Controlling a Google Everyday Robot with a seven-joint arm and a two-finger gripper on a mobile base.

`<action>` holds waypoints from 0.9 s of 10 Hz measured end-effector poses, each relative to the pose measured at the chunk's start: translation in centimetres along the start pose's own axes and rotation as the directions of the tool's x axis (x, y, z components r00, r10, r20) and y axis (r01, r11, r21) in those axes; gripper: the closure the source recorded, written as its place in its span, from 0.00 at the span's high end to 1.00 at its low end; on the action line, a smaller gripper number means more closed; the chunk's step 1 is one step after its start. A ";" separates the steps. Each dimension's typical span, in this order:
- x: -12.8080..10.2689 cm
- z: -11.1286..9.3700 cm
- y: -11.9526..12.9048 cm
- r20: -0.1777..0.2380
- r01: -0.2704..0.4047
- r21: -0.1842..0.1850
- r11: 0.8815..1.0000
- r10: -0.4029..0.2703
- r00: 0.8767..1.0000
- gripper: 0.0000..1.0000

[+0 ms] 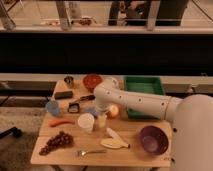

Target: Wipe table surface with sponge

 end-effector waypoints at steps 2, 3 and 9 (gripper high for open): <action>0.0 0.3 -0.9 0.003 -0.002 0.009 1.000 0.002 1.000 0.80; 0.0 0.4 -1.4 0.003 -0.004 0.012 1.000 0.004 1.000 0.80; 1.6 1.8 -3.0 -0.004 -0.070 -0.001 0.998 0.070 0.998 0.80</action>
